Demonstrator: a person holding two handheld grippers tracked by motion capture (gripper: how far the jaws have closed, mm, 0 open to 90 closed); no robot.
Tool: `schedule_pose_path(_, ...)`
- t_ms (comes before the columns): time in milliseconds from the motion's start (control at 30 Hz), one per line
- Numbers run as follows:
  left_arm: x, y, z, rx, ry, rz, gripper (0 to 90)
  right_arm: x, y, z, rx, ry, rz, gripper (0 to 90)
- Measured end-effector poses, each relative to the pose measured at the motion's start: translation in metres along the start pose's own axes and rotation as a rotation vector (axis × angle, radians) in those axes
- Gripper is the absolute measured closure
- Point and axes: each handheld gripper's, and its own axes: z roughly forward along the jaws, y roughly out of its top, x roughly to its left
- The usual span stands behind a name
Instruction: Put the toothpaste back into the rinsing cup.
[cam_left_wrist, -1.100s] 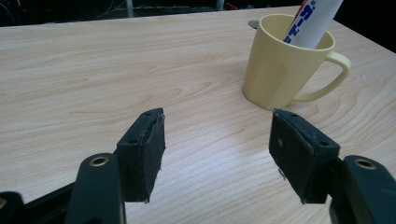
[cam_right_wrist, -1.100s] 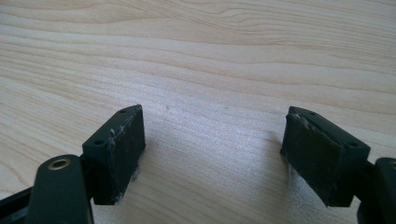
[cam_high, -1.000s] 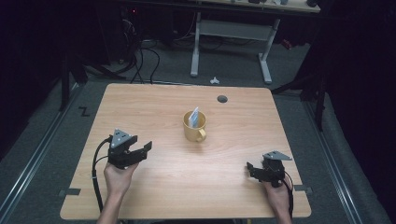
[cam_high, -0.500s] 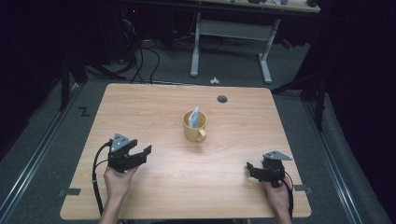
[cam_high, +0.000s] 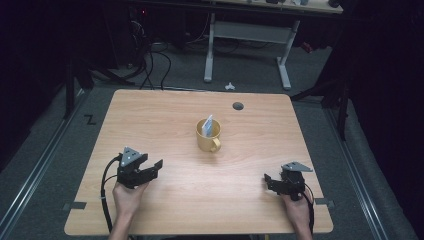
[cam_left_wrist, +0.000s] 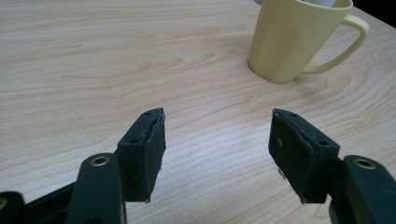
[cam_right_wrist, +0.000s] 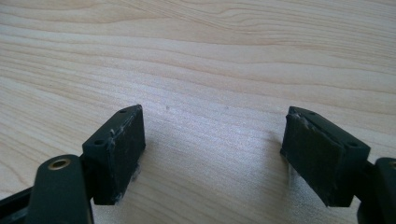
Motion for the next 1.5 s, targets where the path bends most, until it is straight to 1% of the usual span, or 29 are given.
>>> schedule_pose_path(533, -0.002, -0.015, 0.008, 0.021, 0.003, -0.027, 36.9, 0.000, 0.000, 0.000, 0.000, 0.000, 0.001, 21.4)
schedule_pose_path(733, -0.004, -0.019, 0.012, 0.035, 0.011, -0.025, 36.9, 0.000, 0.000, 0.000, 0.000, 0.000, 0.000, 21.4)
schedule_pose_path(867, -0.003, -0.022, 0.015, 0.038, 0.005, -0.043, 36.9, 0.000, 0.000, 0.000, 0.000, 0.000, 0.000, 21.4)
schedule_pose_path(900, -0.004, -0.023, 0.016, 0.049, 0.008, -0.039, 36.9, 0.000, 0.000, 0.000, 0.000, 0.000, 0.000, 21.4)
schedule_pose_path(1200, -0.007, -0.029, 0.024, 0.077, 0.029, -0.028, 36.9, 0.000, 0.000, 0.000, 0.000, 0.000, 0.000, 21.4)
schedule_pose_path(1300, -0.007, -0.031, 0.026, 0.083, 0.028, -0.031, 36.9, 0.000, 0.000, 0.000, 0.000, 0.000, 0.000, 21.4)
schedule_pose_path(1367, -0.007, -0.032, 0.027, 0.096, 0.033, -0.029, 37.0, 0.000, 0.000, 0.000, 0.000, 0.000, 0.001, 21.4)
schedule_pose_path(1400, -0.007, -0.033, 0.029, 0.101, 0.035, -0.025, 36.9, 0.000, 0.000, 0.000, 0.000, 0.001, 0.000, 21.4)
schedule_pose_path(1500, -0.010, -0.035, 0.033, 0.128, 0.052, 0.003, 36.9, 0.000, 0.000, 0.000, 0.000, 0.000, 0.001, 21.4)
